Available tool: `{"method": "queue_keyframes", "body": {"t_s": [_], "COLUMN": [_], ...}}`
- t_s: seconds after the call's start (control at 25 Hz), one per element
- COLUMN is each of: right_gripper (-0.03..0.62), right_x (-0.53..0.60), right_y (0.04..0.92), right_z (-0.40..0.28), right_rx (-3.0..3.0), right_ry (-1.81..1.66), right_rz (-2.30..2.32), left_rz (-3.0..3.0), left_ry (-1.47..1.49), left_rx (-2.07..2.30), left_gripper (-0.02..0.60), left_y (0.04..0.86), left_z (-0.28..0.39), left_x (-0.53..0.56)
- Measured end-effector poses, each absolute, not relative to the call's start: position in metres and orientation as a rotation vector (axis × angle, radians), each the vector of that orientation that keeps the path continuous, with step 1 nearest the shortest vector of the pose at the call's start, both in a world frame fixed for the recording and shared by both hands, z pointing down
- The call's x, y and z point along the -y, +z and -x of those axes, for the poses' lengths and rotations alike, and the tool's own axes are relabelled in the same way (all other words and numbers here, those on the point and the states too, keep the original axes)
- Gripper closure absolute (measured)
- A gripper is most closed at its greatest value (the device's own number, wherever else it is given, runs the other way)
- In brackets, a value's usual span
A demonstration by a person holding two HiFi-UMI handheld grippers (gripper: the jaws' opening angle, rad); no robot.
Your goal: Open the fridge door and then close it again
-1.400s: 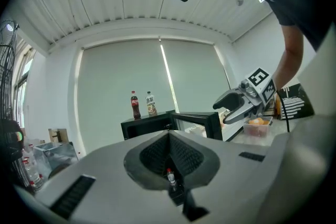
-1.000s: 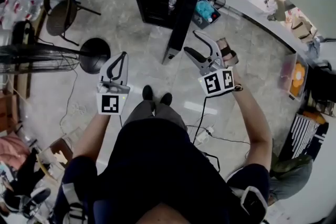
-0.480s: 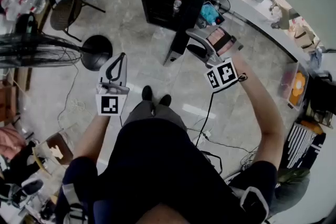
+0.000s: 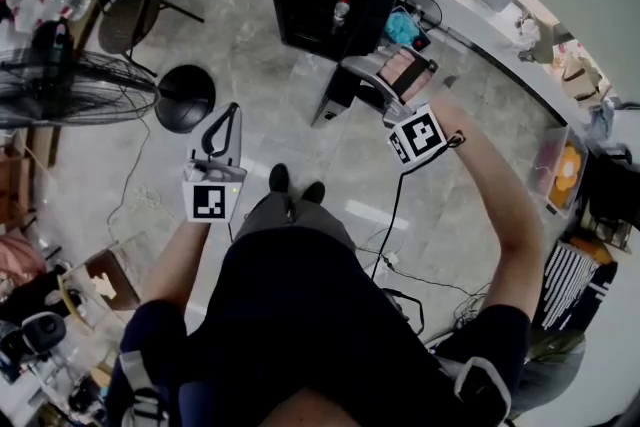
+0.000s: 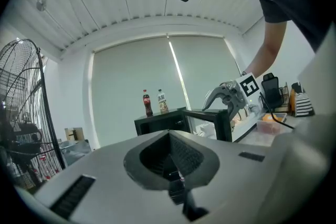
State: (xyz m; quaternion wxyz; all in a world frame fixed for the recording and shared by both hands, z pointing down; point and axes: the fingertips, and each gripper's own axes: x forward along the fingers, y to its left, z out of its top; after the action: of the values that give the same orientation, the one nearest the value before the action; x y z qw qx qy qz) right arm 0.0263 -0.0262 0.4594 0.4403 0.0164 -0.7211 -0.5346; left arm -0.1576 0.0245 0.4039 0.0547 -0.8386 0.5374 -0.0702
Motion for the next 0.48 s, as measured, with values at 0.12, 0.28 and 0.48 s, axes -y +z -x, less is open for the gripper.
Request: {"method": "queue_keyframes", "body": {"t_s": [0.12,0.28,0.48], "right_gripper": [0.223,0.223,0.221], "right_x": [0.029,0.031,0.030], "right_y": [0.460,0.467,0.470], "right_z": [-0.027,-0.024,-0.019], "right_rx": [1.773,1.748,1.749], "right_ry": [-1.346,-1.356,-1.357], "right_rz": [-0.018,0.014,0.017], "left_rz": [2.544,2.545,2.550], "left_ry": [-0.235,-0.227,-0.207], "left_rx": [-1.636,-1.651,-1.662], "left_gripper": [0.558,0.558,0.558], "left_y": [0.405,0.407,0.407], "left_z": [0.157,0.160,0.164], "left_x": [-0.024,-0.024,-0.025]}}
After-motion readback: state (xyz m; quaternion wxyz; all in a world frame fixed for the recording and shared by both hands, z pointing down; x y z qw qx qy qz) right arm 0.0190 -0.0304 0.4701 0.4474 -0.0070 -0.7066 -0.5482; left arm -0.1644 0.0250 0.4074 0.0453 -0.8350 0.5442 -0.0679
